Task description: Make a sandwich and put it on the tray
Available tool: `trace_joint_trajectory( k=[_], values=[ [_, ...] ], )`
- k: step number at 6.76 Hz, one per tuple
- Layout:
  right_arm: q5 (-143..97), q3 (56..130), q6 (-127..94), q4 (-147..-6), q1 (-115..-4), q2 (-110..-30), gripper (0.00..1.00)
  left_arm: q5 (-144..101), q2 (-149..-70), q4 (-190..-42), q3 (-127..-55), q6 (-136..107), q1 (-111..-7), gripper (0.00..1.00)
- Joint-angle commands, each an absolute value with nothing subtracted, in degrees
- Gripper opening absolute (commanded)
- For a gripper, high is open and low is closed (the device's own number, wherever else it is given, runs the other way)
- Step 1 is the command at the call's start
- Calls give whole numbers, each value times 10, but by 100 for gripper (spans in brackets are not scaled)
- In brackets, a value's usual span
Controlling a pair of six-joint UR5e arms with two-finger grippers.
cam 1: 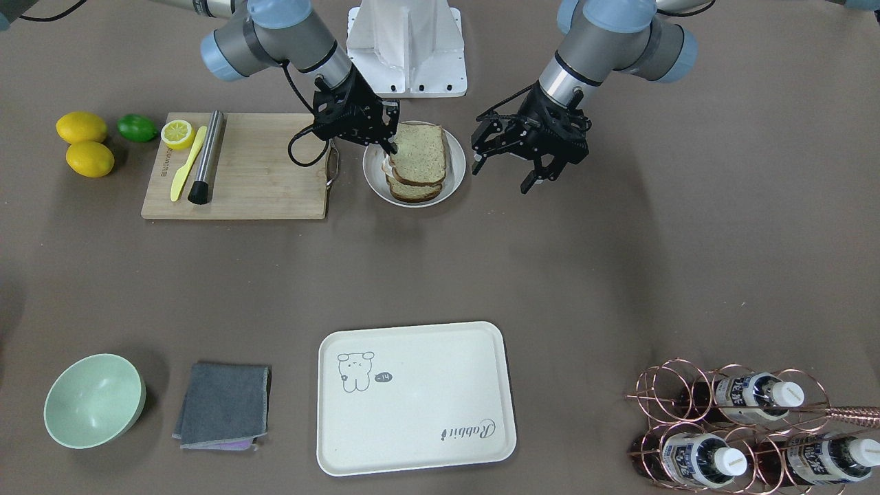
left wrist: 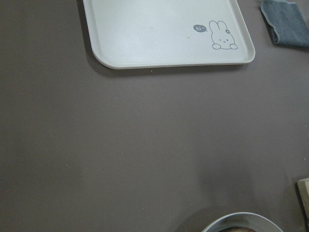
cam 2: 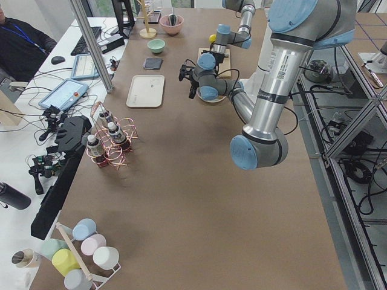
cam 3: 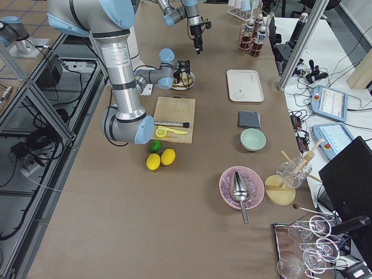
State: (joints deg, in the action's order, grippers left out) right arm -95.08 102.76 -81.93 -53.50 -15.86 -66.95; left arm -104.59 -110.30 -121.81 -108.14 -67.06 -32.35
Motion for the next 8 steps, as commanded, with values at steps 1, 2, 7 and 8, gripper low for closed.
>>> trace_joint_trajectory(
  k=[1,2,7,8],
  values=[
    [-939,1028,-820,-535,-163,-672,99,-1046,-1106,-1218,-1080,-671,-323,98],
    [-944,1032,-820,-538,-176,-674,100,-1047,-1106,-1218,-1080,-670,-323,98],
    [-1140,1063,-676,-767,-413,-694,100,-1042,-1103,-1215,-1081,-678,-302,99],
    [-1204,1063,-570,-802,-495,-721,100,-1042,-1105,-1215,-1081,-678,-295,99]
  ],
)
